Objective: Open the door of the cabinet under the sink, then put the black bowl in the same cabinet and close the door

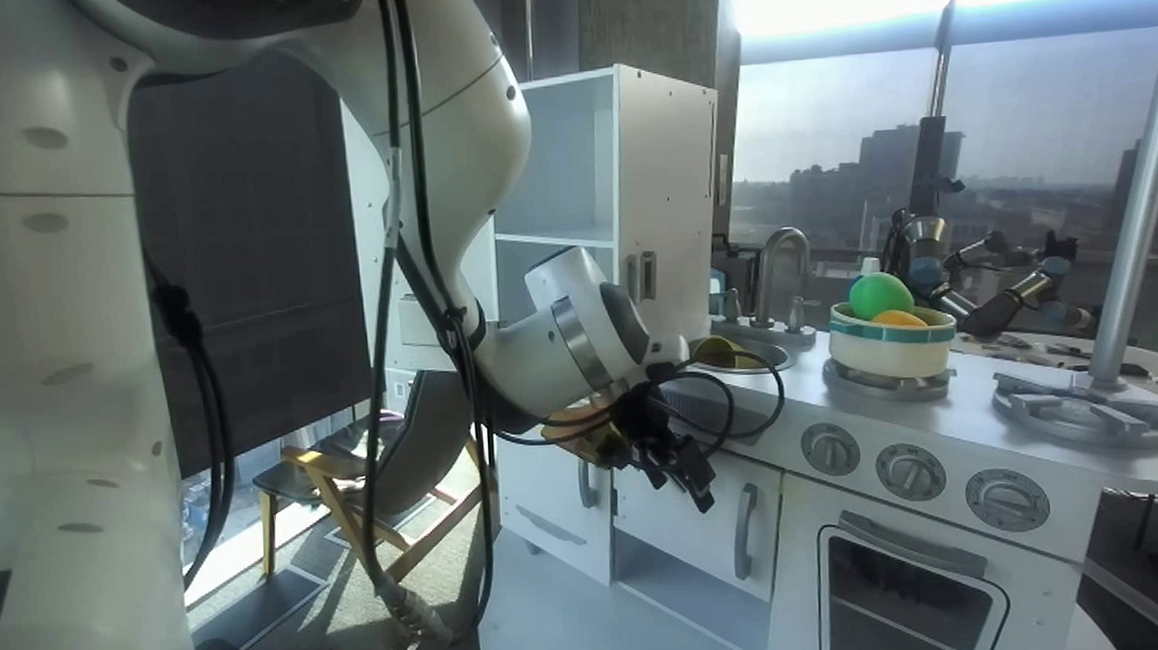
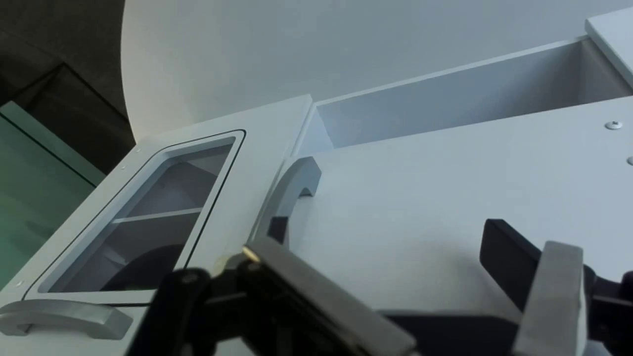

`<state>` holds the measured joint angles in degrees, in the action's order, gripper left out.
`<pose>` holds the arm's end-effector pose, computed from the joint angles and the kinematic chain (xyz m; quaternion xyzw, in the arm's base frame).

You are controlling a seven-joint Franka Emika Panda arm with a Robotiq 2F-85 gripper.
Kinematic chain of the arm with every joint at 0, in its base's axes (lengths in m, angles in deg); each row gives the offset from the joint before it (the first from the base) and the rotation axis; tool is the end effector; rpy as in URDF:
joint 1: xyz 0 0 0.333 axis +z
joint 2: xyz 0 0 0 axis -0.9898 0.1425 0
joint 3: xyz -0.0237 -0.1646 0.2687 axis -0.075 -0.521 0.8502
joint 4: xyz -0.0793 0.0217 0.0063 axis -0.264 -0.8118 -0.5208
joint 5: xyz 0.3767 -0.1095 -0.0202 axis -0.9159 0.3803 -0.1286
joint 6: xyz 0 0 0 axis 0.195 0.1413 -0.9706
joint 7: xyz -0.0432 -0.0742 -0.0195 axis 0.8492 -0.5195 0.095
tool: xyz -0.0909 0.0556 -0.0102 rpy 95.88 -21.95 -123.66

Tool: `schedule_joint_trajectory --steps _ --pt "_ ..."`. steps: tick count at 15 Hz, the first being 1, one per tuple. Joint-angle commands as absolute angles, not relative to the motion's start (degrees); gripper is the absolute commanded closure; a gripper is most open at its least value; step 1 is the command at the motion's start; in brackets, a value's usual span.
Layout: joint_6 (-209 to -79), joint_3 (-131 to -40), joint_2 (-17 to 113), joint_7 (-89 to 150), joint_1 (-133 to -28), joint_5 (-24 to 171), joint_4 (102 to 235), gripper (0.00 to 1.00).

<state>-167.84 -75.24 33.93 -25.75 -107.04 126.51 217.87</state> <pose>0.4703 -0.1223 0.2923 0.9370 -0.2410 0.1881 0.1689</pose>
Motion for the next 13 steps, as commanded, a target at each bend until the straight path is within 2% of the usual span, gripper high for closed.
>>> schedule_joint_trajectory --steps 1,6,13 --pt "-164.1 -80.7 29.5 -11.9 -99.7 111.3 220.9 0.00" --pt "-155.1 -83.8 22.0 10.0 -93.4 87.9 223.2 0.00" --pt "-141.6 -84.8 12.3 18.0 -92.5 82.0 221.7 0.00"
